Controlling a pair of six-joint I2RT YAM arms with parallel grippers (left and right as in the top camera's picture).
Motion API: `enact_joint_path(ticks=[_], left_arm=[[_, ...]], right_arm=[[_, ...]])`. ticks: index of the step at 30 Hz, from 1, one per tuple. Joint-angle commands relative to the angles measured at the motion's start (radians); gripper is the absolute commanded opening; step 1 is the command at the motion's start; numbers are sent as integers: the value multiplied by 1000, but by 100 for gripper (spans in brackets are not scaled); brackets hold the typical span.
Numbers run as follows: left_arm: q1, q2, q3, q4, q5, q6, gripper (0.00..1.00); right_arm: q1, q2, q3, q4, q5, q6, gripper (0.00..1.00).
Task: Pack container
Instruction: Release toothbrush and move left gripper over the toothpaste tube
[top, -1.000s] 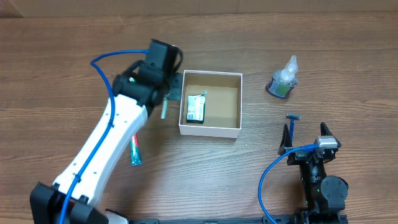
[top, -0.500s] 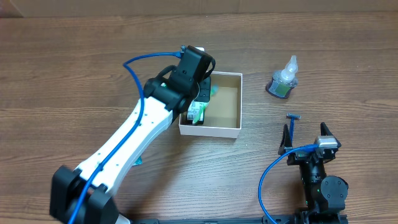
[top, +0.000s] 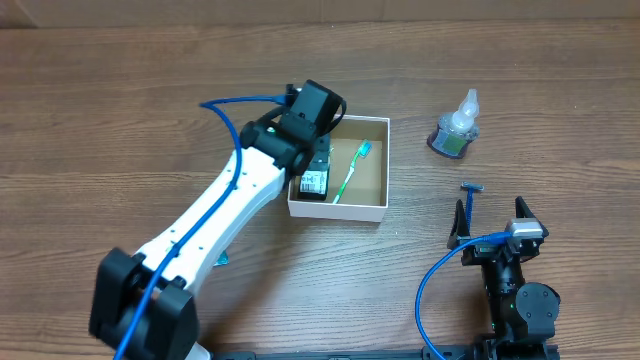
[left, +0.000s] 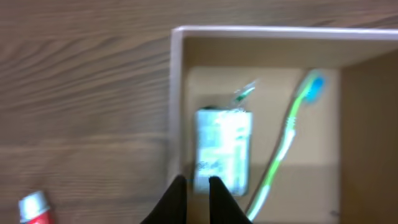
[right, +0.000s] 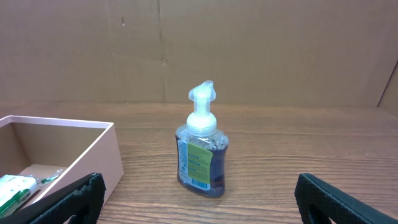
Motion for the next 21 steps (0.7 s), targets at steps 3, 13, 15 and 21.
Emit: enact_joint_path(ticks=[3, 13, 15, 21], left_arm=[[101, -143, 39, -185, -50, -63, 11], [281, -156, -37, -396, 20, -67, 32], [300, -156, -82, -370, 77, -50, 33], [344, -156, -260, -220, 169, -39, 62]], right_arm=[[-3, -8, -11, 6, -3, -1, 100], [-3, -8, -11, 6, -3, -1, 100], [-3, -8, -11, 6, -3, -1, 100], [-3, -8, -11, 6, -3, -1, 100]])
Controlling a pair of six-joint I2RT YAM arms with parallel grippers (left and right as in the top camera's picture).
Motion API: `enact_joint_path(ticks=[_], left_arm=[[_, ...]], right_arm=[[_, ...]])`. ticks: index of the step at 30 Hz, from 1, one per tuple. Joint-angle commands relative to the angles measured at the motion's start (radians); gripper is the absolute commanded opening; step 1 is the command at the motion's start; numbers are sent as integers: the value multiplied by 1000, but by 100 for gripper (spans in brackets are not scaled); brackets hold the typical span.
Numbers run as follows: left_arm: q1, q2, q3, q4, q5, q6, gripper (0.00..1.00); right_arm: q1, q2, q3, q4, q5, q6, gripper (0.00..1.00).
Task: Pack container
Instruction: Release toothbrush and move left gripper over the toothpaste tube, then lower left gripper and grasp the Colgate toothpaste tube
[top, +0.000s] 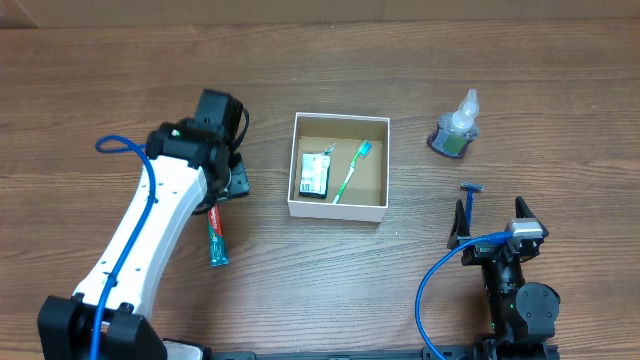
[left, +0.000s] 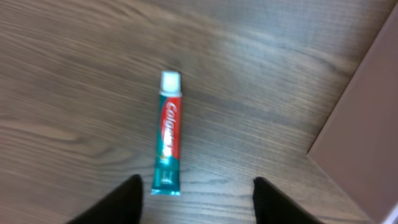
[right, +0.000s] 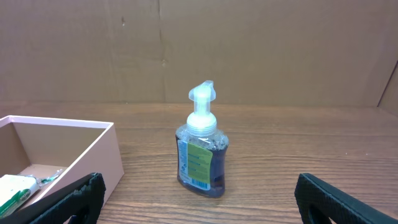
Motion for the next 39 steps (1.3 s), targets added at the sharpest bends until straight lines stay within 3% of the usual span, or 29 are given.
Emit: enact_joint_path(ticks=[1, 5, 7, 13, 19, 25, 29, 39], left_arm=[[36, -2, -108, 55, 93, 14, 63], [63, -2, -225, 106, 90, 23, 63], [72, -2, -271, 147, 90, 23, 71], [115, -2, -356, 235, 83, 23, 75], [150, -2, -434, 374, 84, 44, 88], [153, -1, -438, 412, 79, 79, 84], [153, 5, -439, 427, 64, 99, 90], [153, 43, -439, 449, 63, 127, 91]], right_arm=[[-3, -8, -11, 6, -3, -1, 100], [-3, -8, -11, 6, -3, -1, 100], [-3, -8, -11, 6, -3, -1, 100], [-3, -8, -11, 6, -3, -1, 100], [-3, -8, -11, 6, -3, -1, 100], [-3, -8, -11, 6, -3, -1, 100], [-3, -8, -11, 6, -3, -1, 100], [-3, -8, -11, 6, -3, -1, 100]])
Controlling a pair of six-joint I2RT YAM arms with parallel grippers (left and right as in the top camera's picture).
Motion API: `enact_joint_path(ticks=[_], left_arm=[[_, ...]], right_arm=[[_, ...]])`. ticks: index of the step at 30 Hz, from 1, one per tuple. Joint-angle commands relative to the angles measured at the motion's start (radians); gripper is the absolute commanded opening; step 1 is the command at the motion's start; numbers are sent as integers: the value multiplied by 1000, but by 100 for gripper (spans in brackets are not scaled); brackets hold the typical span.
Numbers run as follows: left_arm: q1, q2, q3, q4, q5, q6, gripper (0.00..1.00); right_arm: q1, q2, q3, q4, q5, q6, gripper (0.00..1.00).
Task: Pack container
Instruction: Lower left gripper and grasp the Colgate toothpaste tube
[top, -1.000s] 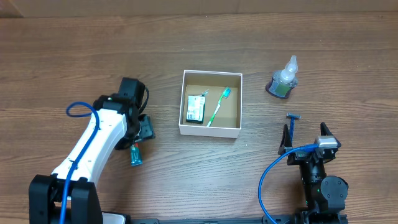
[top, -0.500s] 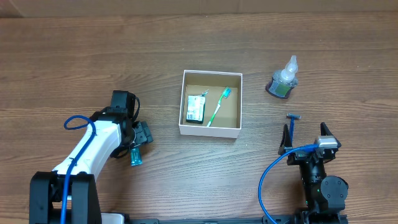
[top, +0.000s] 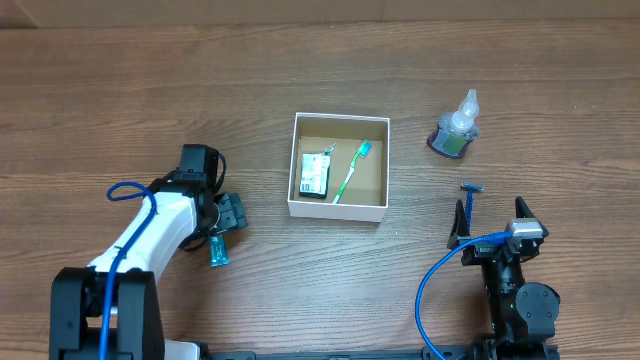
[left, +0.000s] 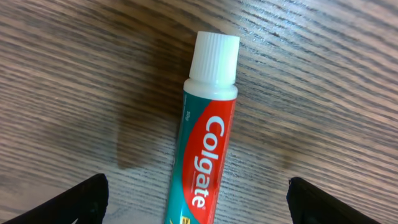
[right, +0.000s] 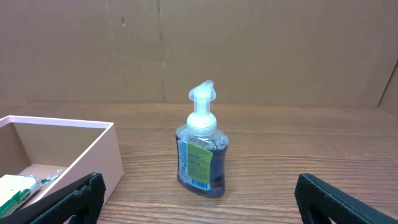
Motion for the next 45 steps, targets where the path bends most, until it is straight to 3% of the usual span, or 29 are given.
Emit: enact_joint_path(ticks=[1, 14, 18, 23, 31, 37, 45], left_arm=[[5, 13, -6, 7, -11, 24, 92], [6, 47, -5, 25, -14, 31, 94], [6, 55, -5, 44, -14, 31, 70], [6, 55, -5, 57, -14, 31, 58], [6, 54, 21, 57, -14, 55, 27], [5, 54, 49, 50, -14, 64, 18], [3, 52, 192, -52, -10, 76, 15]], right_arm=[[-3, -8, -11, 5, -2, -1, 100], [-3, -8, -11, 5, -2, -1, 100], [-3, -8, -11, 5, -2, -1, 100], [-3, -8, -11, 5, -2, -1, 100], [-3, -8, -11, 5, -2, -1, 100], [-3, -8, -11, 5, -2, -1, 100], [-3, -8, -11, 5, -2, -1, 100]])
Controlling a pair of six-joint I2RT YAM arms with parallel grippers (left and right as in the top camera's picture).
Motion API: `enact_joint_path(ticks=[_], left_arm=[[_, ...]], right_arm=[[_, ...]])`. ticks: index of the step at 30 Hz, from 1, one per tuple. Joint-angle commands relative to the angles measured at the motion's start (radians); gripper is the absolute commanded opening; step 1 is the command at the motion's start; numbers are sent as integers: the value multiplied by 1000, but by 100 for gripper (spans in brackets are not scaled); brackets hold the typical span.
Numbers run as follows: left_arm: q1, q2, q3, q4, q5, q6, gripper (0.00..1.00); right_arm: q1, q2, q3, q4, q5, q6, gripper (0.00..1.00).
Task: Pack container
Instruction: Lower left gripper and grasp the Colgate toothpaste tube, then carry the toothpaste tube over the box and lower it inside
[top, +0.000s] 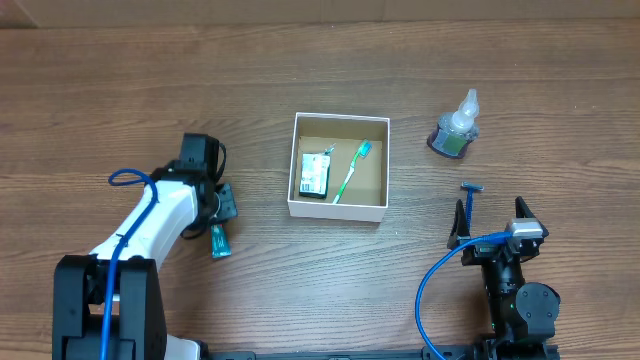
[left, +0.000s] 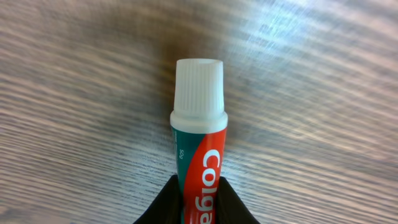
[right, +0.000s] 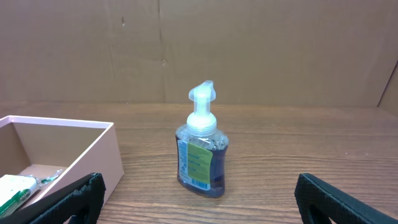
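A red and teal toothpaste tube (left: 200, 163) with a white cap lies to the left of the box, and its teal tail end (top: 219, 243) shows in the overhead view. My left gripper (left: 199, 200) is shut on the tube's body, one finger on each side (top: 216, 220). The open white box (top: 338, 210) holds a white packet (top: 314, 175) and a green toothbrush (top: 350, 170). My right gripper (right: 199, 184) rests open at the near right (top: 495, 240), facing the soap bottle (right: 202, 151).
The soap bottle (top: 455, 130) stands to the right of the box. A blue razor (top: 470, 196) lies just in front of my right gripper. The box's near wall (right: 93, 155) shows at the left of the right wrist view. A cardboard wall runs along the back.
My left gripper was open around the toothpaste tube and is now shut on it. The tube has shifted slightly toward the far side. The right arm has not moved.
My left gripper was shut over the box, above the packet and toothbrush. Then it was open to the left of the box above the toothpaste. Then it was low with the tube between its fingers, and now it grips the tube.
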Motion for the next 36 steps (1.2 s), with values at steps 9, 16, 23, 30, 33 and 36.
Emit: enact_joint_path(ticks=[9, 16, 23, 30, 33, 36], left_arm=[[-44, 3, 397, -231, 59, 6, 13], [-183, 3, 544, -230, 61, -71, 14], [-345, 3, 589, -147, 60, -93, 15], [-455, 10, 589, -48, 42, -127, 15], [-485, 21, 589, -40, 7, -143, 15], [-502, 43, 589, -49, -33, -145, 15]], right_arm=[[-3, -8, -11, 6, -3, -1, 100], [-3, -8, -11, 6, -3, -1, 100], [-3, -8, -11, 6, -3, -1, 100], [-3, -8, -11, 6, -3, -1, 100], [-3, -8, -11, 6, -3, -1, 100], [-3, -8, -11, 6, -3, -1, 100]])
